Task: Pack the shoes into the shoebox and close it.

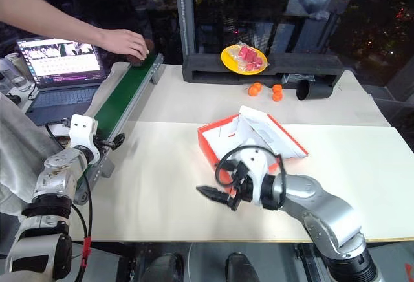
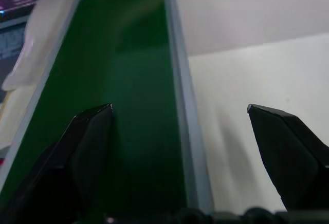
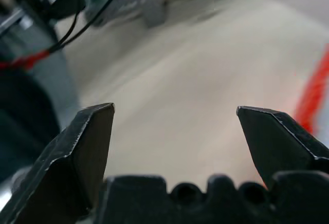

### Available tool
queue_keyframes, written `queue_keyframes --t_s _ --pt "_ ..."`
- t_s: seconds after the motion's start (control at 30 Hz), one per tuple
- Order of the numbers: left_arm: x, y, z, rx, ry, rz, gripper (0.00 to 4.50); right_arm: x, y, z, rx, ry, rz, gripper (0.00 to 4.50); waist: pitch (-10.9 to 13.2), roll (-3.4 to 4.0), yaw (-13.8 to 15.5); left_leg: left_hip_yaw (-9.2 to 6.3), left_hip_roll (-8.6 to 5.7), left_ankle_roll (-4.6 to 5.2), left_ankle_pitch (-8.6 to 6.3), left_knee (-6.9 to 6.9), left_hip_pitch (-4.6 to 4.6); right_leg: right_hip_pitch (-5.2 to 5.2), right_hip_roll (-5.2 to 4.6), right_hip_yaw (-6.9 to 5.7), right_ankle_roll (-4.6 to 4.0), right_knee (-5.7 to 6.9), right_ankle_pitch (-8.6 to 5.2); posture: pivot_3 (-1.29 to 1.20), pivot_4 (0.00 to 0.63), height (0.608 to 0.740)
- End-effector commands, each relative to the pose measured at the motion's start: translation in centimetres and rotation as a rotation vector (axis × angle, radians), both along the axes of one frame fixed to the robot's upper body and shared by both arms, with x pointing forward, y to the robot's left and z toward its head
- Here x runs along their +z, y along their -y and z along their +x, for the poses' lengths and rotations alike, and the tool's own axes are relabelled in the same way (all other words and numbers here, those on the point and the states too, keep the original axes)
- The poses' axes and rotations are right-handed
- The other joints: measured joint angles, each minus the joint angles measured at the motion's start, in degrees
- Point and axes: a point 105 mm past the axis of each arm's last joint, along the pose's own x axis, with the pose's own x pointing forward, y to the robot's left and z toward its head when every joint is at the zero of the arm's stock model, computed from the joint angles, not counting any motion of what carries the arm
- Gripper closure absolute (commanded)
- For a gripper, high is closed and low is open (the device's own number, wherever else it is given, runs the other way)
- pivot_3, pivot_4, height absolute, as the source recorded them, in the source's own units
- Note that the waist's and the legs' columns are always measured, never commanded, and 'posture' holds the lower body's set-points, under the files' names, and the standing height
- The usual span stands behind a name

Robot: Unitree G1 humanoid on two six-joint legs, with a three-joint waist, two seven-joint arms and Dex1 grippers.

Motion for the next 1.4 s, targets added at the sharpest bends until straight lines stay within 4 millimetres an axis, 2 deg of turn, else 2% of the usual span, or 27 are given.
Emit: queue_keyframes --t_s 0.03,0.17,0.43,0.57,0.77,1.4 --pt "1.5 0.2 0.6 -0.022 0.018 0.007 0.00 0.9 -0.4 0.7 0.000 0.071 0.012 0.01 -0.01 -0.01 0.00 0.00 0.01 0.00 0.00 0.00 0.00 0.00 0.01 0.00 0.00 0.00 0.00 0.00 0.150 0.740" --pt "2.5 0.3 1.0 -0.029 0.031 0.020 0.00 1.0 -0.5 1.6 -0.049 0.078 0.028 0.01 -0.01 -0.02 0.25 -0.01 0.01 0.00 0.00 0.01 -0.02 -0.02 0.04 -0.01 -0.01 0.02 0.00 0.00 0.150 0.740" --pt "3.4 0.0 1.6 -0.006 0.042 0.044 0.00 0.3 -0.1 2.0 -0.116 0.075 0.010 0.01 -0.01 -0.02 0.56 0.00 0.01 -0.01 0.00 0.00 -0.07 -0.06 0.04 0.00 0.00 0.03 0.00 0.00 0.150 0.740" --pt "4.8 -0.4 1.8 0.020 0.074 0.049 0.00 0.1 0.3 2.4 -0.150 0.077 0.001 0.01 0.01 -0.04 0.92 0.00 0.01 -0.01 0.00 0.00 -0.07 -0.07 0.04 -0.01 0.00 0.04 0.00 0.00 0.150 0.740" --pt "5.4 -1.6 1.8 0.060 0.078 0.074 0.00 0.4 0.2 2.7 -0.172 0.087 0.013 0.01 0.00 -0.04 0.92 0.00 0.01 -0.01 0.00 0.00 -0.07 -0.07 0.04 -0.02 -0.01 0.03 0.00 0.00 0.150 0.740" --pt "5.3 -3.1 2.2 0.112 0.069 0.095 0.00 0.4 0.1 2.9 -0.193 0.096 0.023 0.01 0.00 -0.05 1.05 0.00 0.00 -0.01 0.00 0.01 -0.08 -0.06 0.04 -0.03 0.00 0.04 0.00 0.00 0.150 0.740"
